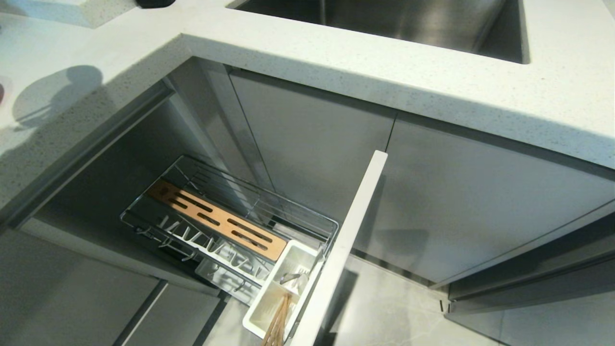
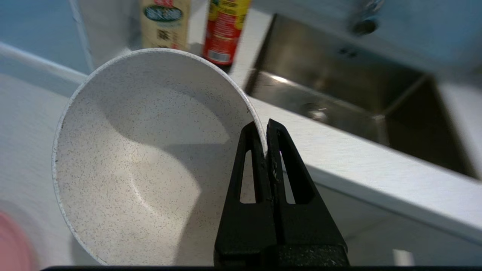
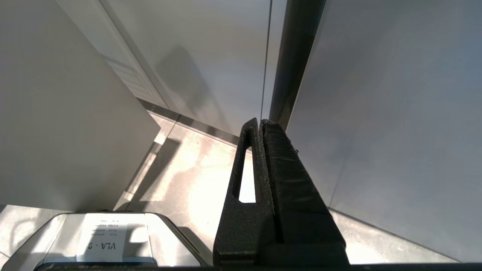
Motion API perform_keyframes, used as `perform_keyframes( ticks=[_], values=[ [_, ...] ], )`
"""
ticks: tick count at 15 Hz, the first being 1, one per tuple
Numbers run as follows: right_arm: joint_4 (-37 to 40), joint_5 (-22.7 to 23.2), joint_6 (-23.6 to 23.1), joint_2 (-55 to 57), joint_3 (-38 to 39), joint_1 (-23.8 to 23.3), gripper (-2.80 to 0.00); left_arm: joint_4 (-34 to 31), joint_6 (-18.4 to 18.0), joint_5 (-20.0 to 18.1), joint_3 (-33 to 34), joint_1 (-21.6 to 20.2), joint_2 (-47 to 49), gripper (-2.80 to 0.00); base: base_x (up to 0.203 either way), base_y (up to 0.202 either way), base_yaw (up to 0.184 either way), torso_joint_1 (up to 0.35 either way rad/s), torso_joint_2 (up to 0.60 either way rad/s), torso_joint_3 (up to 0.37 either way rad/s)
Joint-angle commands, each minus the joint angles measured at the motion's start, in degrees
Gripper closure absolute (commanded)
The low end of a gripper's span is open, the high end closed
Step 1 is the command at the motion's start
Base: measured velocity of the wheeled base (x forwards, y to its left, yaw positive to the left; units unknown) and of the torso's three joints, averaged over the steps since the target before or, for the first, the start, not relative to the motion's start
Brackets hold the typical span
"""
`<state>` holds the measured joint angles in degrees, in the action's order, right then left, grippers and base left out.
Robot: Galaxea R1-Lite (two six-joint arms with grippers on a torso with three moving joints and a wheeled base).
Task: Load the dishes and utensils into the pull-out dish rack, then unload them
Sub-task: Pick up the bowl and place it in the cupboard
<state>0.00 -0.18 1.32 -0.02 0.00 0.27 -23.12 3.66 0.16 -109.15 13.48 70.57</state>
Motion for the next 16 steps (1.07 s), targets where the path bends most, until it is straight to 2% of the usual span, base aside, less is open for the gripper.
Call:
perform_keyframes(
  ticks=[1, 4, 5, 7, 10, 13, 16],
  values=[
    [0.0, 0.0, 0.0, 0.0, 0.1, 0.0, 0.0, 0.1, 8.6, 0.0, 3.3, 3.9, -4.9, 0.0, 0.0, 0.0, 0.0, 0.0, 0.0, 0.0],
    [0.0, 0.0, 0.0, 0.0, 0.1, 0.1, 0.0, 6.2, 27.8, -0.1, 9.6, 7.8, -7.1, 0.0, 0.0, 0.0, 0.0, 0.0, 0.0, 0.0],
    [0.0, 0.0, 0.0, 0.0, 0.1, 0.1, 0.0, 8.9, 30.9, 0.1, 12.2, 8.5, -7.6, 0.0, 0.0, 0.0, 0.0, 0.0, 0.0, 0.0],
    [0.0, 0.0, 0.0, 0.0, 0.1, 0.0, 0.0, 14.6, 35.7, 0.3, 21.2, 9.5, -9.3, 0.0, 0.0, 0.0, 0.0, 0.0, 0.0, 0.0],
    [0.0, 0.0, 0.0, 0.0, 0.1, 0.1, 0.0, 21.2, 40.3, 0.6, 34.2, 12.5, -12.5, 0.0, 0.0, 0.0, 0.0, 0.0, 0.0, 0.0],
    [0.0, 0.0, 0.0, 0.0, 0.1, 0.1, 0.0, 22.8, 49.2, 0.7, 40.9, 13.5, -14.2, 0.0, 0.0, 0.0, 0.0, 0.0, 0.0, 0.0],
    [0.0, 0.0, 0.0, 0.0, 0.1, 0.1, 0.0, 22.9, 51.9, 1.1, 45.5, 13.6, -14.4, 0.0, 0.0, 0.0, 0.0, 0.0, 0.0, 0.0]
  ],
)
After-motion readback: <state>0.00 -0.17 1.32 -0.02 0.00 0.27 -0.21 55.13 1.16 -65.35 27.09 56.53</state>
